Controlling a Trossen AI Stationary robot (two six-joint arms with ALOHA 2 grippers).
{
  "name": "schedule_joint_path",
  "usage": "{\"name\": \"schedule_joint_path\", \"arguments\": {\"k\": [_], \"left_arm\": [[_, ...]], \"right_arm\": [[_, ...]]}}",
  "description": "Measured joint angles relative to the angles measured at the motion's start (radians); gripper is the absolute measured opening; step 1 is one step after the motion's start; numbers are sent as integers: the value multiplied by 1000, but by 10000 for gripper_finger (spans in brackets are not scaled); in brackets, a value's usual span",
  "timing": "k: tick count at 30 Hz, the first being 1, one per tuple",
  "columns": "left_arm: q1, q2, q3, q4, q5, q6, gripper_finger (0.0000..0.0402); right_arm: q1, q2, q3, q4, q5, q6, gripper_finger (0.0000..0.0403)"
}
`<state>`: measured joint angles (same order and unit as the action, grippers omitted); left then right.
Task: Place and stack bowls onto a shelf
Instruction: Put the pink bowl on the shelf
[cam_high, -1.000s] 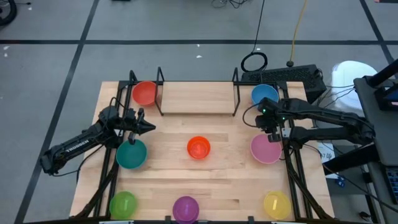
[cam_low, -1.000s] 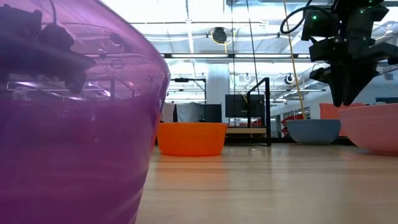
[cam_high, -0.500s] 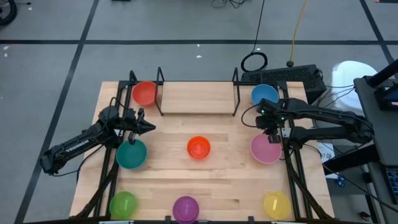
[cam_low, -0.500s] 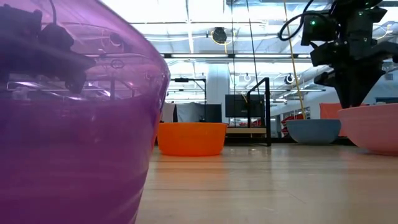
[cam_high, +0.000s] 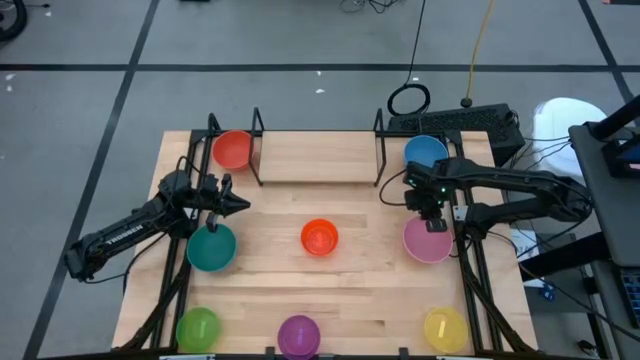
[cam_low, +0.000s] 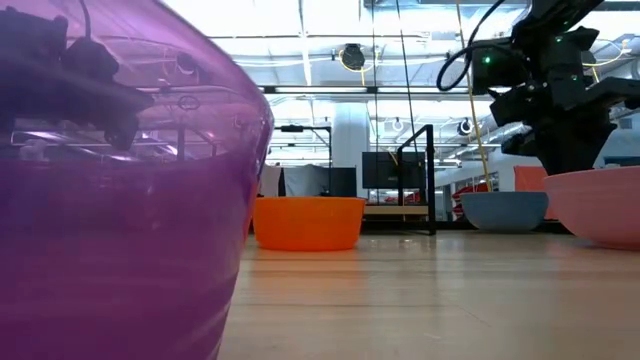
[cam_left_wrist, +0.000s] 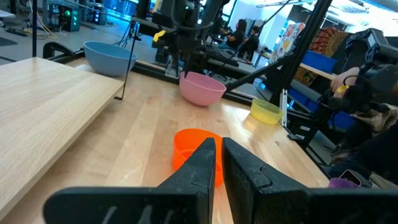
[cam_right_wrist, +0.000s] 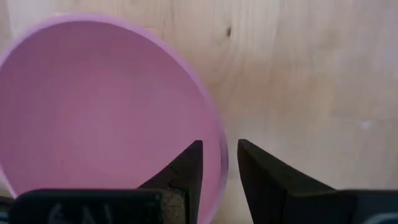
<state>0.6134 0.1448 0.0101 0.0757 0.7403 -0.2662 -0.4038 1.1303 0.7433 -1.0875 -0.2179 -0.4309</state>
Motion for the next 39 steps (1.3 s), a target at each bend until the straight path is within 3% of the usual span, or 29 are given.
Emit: {"name": "schedule_joint_path", "arguments": {"k": [10,17,25,33,39], "left_arm": [[0,0,0,0,0,0,33],[0,0,0,0,0,0,33],[0,0,0,0,0,0,33],[0,0,0,0,0,0,33],[0,0,0,0,0,0,33]], "right_arm": [[1,86,-24,55,33,-10,91],[1,89,-24,126,8,-28,11],[44,84,-10,191,80,20,2],[154,84,201,202,293,152,1],[192,84,426,270,320,165,1]]}}
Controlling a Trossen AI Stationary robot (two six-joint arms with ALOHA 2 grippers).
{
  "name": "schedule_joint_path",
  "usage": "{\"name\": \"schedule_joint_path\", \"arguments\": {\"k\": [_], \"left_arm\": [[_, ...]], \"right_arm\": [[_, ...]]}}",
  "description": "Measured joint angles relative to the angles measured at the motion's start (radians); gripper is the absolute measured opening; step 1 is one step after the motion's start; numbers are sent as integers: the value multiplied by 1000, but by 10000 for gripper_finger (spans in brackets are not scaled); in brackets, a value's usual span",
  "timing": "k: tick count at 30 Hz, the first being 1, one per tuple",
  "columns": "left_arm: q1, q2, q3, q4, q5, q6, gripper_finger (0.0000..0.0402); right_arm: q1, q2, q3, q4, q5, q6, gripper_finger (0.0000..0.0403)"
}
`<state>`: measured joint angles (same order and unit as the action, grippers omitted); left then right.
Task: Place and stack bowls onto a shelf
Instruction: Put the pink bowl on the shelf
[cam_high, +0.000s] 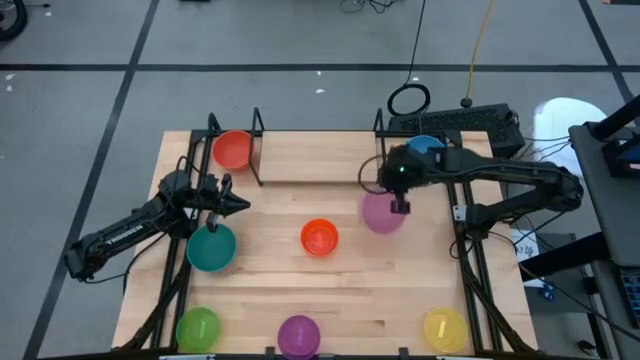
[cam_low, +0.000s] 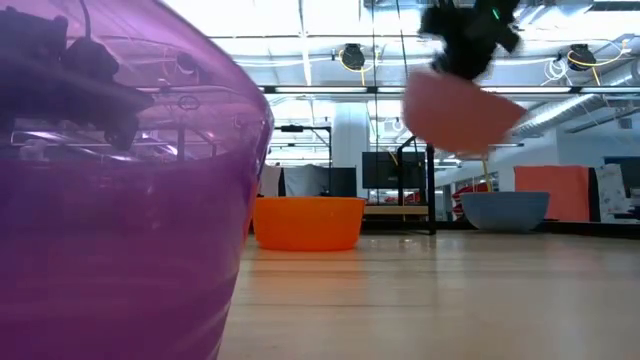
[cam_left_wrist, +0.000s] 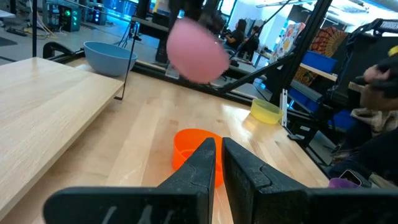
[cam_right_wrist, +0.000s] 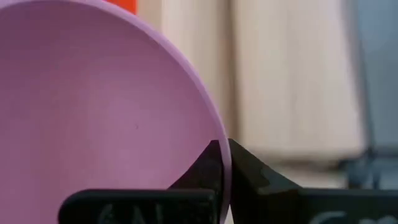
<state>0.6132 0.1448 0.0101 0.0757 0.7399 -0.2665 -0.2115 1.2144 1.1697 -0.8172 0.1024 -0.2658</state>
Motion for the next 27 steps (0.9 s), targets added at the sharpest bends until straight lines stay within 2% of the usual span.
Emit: {"name": "schedule_joint_path", "arguments": {"k": [9,19,23,27], "left_arm": [[0,0,0,1,0,0,33],[0,0,0,2,0,0,33],[0,0,0,3,0,0,33],[0,0,0,3,0,0,33]], "right_arm": [[-57,39,190,287,55,-120,0],[-206,194,293,288,49,-140,0],[-258,264,322,292,-28,-143,0],[-305,333,346,298,-59,-146,0]]}}
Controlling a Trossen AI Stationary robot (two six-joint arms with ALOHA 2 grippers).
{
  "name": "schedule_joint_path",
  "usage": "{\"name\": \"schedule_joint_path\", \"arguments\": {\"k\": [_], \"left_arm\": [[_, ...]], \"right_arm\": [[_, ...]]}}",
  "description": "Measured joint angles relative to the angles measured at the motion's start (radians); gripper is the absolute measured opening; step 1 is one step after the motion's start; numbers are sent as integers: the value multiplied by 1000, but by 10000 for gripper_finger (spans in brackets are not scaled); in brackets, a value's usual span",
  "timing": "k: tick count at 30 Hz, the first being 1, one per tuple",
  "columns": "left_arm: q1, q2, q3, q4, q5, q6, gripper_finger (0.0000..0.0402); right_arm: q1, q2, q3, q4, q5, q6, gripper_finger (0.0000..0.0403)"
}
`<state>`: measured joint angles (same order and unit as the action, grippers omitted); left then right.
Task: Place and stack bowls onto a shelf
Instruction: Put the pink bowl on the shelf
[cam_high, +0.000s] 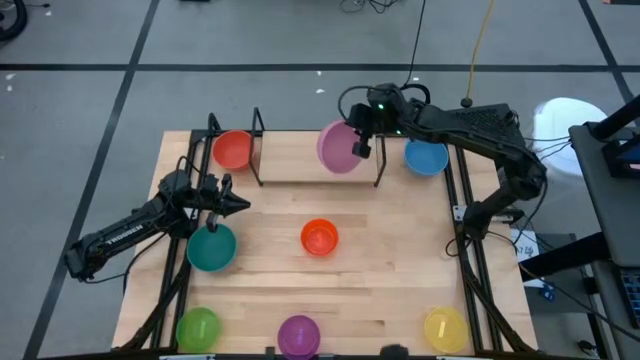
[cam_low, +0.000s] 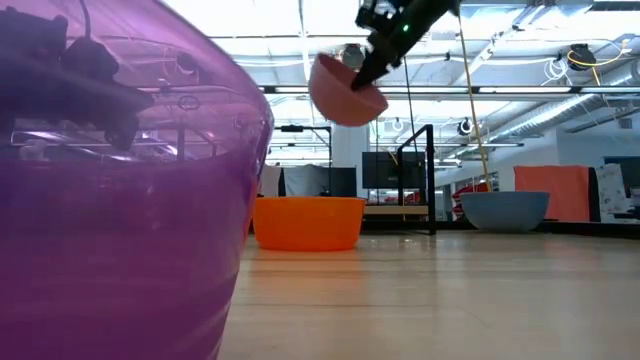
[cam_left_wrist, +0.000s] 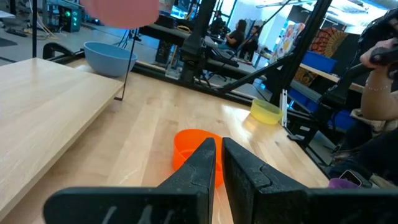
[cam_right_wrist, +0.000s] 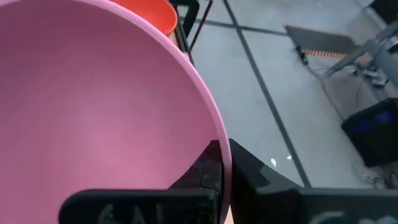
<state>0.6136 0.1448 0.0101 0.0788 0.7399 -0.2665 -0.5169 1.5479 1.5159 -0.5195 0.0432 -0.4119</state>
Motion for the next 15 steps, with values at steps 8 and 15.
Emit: {"name": "schedule_joint_path", "arguments": {"k": [8,15], "left_arm": [[0,0,0,0,0,0,33],[0,0,0,0,0,0,33]], "right_arm": [[-88,120,1,-53,-80,-6,0],[-128,208,1,-125,-133,-51,0]]}}
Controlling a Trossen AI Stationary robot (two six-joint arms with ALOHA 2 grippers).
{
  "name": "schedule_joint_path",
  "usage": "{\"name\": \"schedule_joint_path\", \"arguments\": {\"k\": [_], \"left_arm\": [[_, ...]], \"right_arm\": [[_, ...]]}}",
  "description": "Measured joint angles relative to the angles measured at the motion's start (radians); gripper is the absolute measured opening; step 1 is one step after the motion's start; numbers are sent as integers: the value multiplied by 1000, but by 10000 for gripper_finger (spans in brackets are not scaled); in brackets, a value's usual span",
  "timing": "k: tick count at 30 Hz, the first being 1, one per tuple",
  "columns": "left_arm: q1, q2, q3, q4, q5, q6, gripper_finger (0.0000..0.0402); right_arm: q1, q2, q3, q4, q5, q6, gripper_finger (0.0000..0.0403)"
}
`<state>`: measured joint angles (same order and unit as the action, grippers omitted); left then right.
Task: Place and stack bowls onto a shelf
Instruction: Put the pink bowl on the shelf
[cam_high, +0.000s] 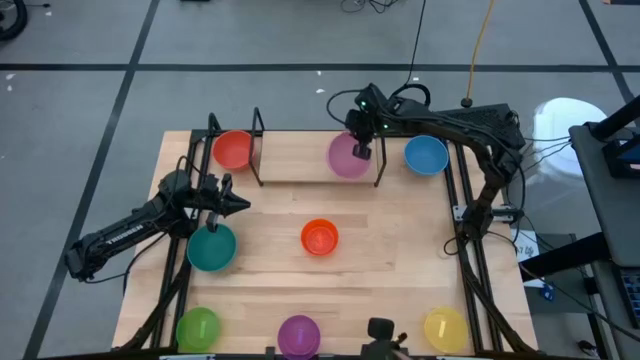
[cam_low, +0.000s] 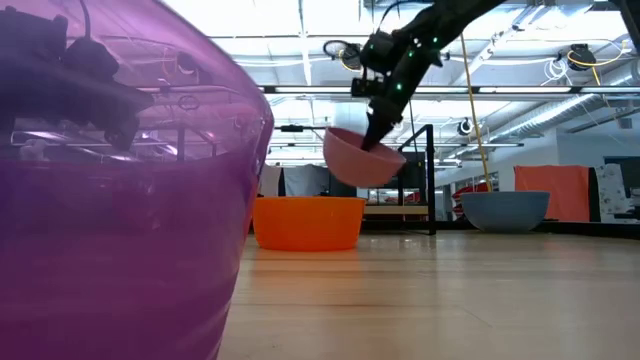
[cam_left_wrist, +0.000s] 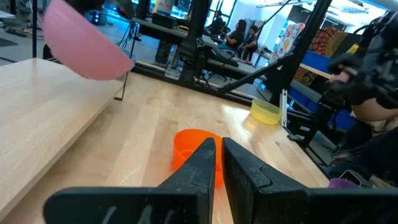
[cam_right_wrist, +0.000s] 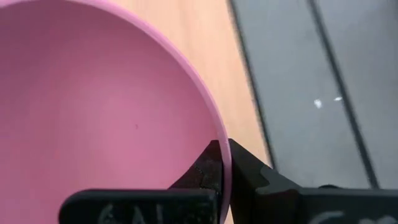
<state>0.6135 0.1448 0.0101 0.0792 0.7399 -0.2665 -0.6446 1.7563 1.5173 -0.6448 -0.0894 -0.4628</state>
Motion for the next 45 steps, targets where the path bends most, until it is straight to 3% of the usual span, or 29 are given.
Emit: {"name": "schedule_joint_path", "arguments": {"k": [24,45], "left_arm": [[0,0,0,0,0,0,33],[0,0,0,0,0,0,33]], "right_arm": [[-56,59,0,-26,35,-28,2],[-54,59,0,-27,36,-20,80]]}}
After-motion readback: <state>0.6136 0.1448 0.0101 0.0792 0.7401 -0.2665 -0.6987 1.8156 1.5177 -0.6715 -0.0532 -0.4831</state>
